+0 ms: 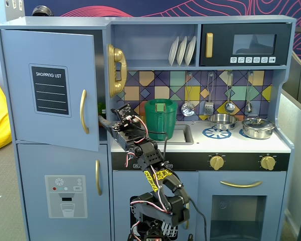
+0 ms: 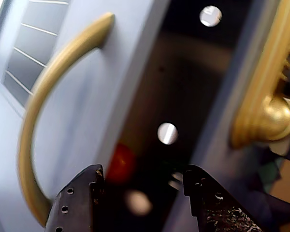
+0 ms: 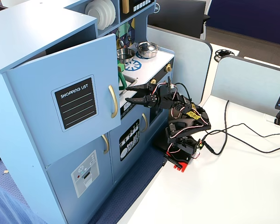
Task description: Open the left cabinet door
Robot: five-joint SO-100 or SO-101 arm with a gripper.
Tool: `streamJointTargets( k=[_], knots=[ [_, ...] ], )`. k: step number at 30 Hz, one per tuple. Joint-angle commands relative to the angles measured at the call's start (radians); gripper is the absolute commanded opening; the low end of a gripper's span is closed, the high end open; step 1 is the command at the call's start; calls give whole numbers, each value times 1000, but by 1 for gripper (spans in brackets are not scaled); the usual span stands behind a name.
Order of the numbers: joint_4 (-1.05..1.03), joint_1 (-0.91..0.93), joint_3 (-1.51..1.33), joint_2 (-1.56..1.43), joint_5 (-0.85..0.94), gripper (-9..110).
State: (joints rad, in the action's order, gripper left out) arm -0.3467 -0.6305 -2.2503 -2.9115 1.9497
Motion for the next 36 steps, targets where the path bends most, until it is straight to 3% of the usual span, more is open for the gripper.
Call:
streamJointTargets(
  k=[1,8,26,31,36],
  knots=[
    [-11,75,71,52,-32,12],
    [117,20,95,227,-3,12],
    [348,-431,26,314,250,11],
    [318,-325,14,290,198,10],
    [163,-55,-28,210,58,8]
  ],
)
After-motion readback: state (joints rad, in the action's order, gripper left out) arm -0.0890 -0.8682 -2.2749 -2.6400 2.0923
